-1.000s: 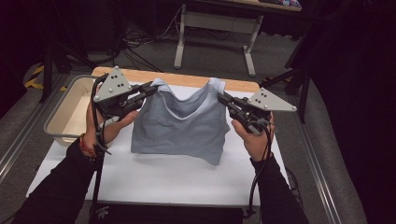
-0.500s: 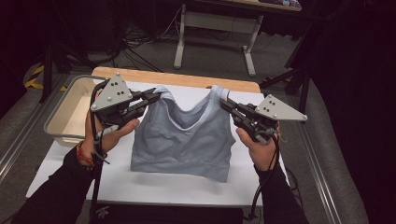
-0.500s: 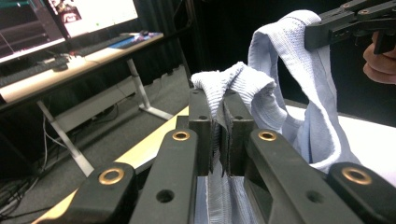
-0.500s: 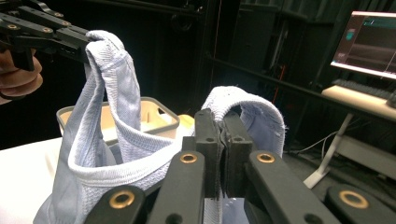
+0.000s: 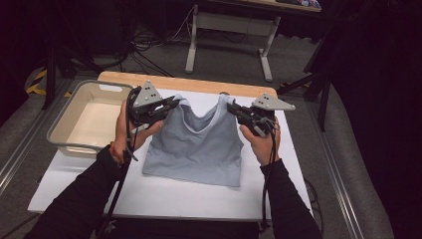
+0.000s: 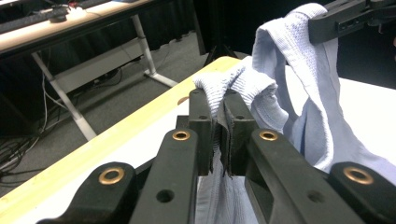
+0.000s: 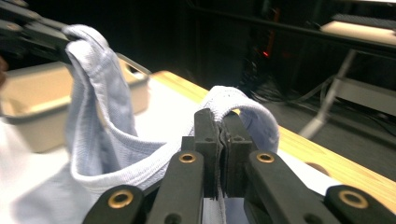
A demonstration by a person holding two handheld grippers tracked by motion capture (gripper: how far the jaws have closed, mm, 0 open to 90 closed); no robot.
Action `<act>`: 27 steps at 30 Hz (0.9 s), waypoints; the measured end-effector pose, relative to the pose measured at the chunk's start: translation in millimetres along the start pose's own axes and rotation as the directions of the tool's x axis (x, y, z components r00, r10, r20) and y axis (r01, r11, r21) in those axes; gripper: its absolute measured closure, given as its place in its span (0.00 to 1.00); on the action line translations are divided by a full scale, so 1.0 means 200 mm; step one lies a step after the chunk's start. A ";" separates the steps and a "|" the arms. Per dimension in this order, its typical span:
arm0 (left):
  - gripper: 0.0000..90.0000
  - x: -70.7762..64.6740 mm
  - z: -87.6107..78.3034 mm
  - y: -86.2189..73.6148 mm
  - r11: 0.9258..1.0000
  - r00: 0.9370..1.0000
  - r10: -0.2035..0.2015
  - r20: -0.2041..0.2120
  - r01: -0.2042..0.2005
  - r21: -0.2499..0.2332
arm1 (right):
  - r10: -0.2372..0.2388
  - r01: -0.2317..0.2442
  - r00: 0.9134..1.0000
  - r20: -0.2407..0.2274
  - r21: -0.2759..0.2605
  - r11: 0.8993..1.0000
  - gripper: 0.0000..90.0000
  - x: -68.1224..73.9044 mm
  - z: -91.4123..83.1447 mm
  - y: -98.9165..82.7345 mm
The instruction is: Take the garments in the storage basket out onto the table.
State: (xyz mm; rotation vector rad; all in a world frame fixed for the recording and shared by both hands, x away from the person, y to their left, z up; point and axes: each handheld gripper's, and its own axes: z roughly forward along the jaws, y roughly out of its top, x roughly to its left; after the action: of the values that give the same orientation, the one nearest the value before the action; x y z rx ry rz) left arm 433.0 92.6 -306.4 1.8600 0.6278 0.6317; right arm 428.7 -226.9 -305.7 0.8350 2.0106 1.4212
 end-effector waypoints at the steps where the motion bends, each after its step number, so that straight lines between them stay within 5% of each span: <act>1: 0.93 0.01 0.02 0.00 1.000 1.000 -0.005 -0.011 0.005 0.002 | 0.002 -0.002 1.000 0.005 0.008 1.000 0.96 -0.02 0.02 -0.01; 7: 0.92 0.12 0.22 -0.06 0.995 0.995 -0.090 -0.044 0.092 0.043 | 0.009 -0.013 0.997 0.071 0.064 0.998 0.96 -0.11 0.15 -0.05; 13: 0.89 0.19 0.38 -0.15 0.985 0.987 -0.128 -0.099 0.138 0.104 | 0.035 -0.048 0.993 0.109 0.119 0.992 0.93 -0.20 0.26 -0.12; 18: 0.72 0.23 0.50 -0.22 0.975 0.979 -0.132 -0.154 0.157 0.160 | 0.038 -0.068 0.984 0.174 0.172 0.983 0.86 -0.26 0.34 -0.18; 23: 0.56 0.24 0.53 -0.24 0.966 0.977 -0.140 -0.159 0.170 0.194 | 0.033 -0.078 0.976 0.213 0.210 0.975 0.81 -0.29 0.35 -0.22; 27: 0.54 0.21 0.49 -0.25 0.970 0.982 -0.134 -0.131 0.157 0.186 | 0.053 -0.094 0.978 0.203 0.197 0.976 0.81 -0.30 0.31 -0.25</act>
State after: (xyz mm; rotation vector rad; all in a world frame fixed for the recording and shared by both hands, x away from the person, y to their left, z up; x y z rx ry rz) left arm 522.3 72.7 -379.9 1.9457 0.9241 0.6035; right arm 504.3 -245.8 -367.2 1.1049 2.0138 1.1317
